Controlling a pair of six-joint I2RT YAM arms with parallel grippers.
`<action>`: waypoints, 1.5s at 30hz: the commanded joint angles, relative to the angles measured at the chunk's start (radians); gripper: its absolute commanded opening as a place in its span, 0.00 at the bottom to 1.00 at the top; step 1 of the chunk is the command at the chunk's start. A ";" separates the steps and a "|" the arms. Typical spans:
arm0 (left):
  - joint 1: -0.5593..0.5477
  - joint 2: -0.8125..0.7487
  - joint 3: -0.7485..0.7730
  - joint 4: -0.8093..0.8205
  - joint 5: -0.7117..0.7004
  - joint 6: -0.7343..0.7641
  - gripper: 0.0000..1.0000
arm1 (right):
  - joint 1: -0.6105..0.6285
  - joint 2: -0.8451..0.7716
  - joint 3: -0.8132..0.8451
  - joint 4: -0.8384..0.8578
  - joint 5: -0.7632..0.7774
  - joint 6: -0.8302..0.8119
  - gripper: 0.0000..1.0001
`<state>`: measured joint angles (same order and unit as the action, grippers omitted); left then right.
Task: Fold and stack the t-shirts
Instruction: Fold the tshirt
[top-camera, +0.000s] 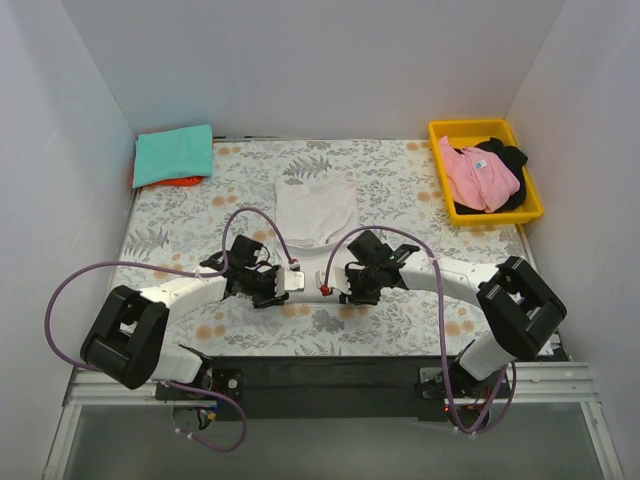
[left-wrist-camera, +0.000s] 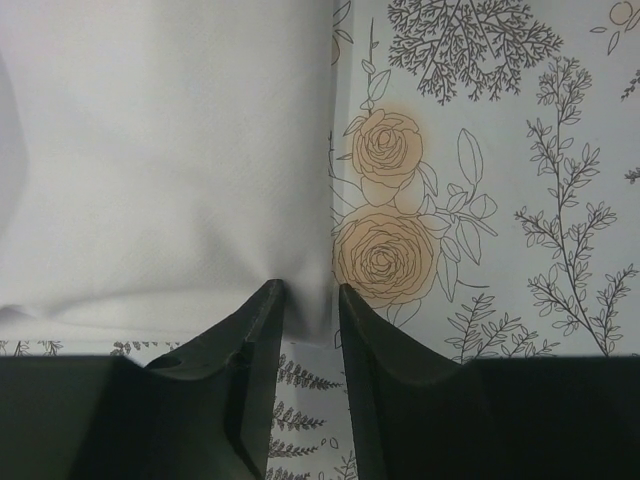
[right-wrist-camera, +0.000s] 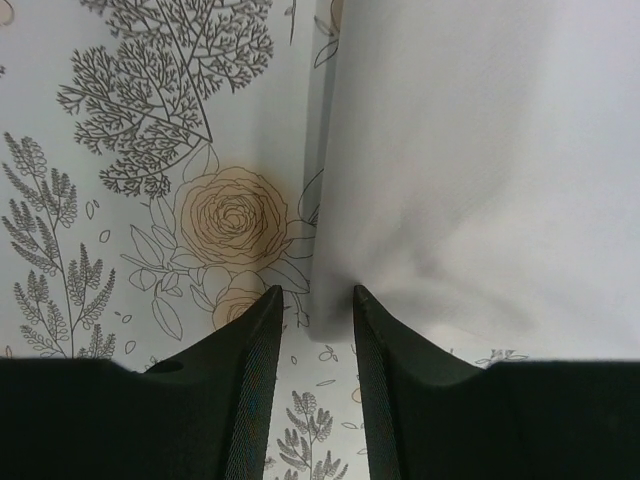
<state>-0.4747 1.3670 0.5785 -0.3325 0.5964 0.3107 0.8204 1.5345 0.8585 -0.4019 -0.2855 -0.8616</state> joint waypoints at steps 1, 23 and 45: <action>-0.004 0.010 0.007 -0.037 -0.021 0.002 0.29 | 0.006 0.036 -0.047 0.067 0.037 0.006 0.41; 0.039 -0.031 0.380 -0.232 0.034 -0.105 0.00 | -0.122 -0.099 0.313 -0.182 -0.004 0.059 0.01; 0.030 -0.119 0.618 -0.553 0.062 -0.157 0.00 | -0.124 -0.231 0.453 -0.534 -0.125 -0.002 0.01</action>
<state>-0.4488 1.1820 1.1610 -0.9623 0.7208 0.1856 0.7238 1.2419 1.2903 -0.9115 -0.3855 -0.8059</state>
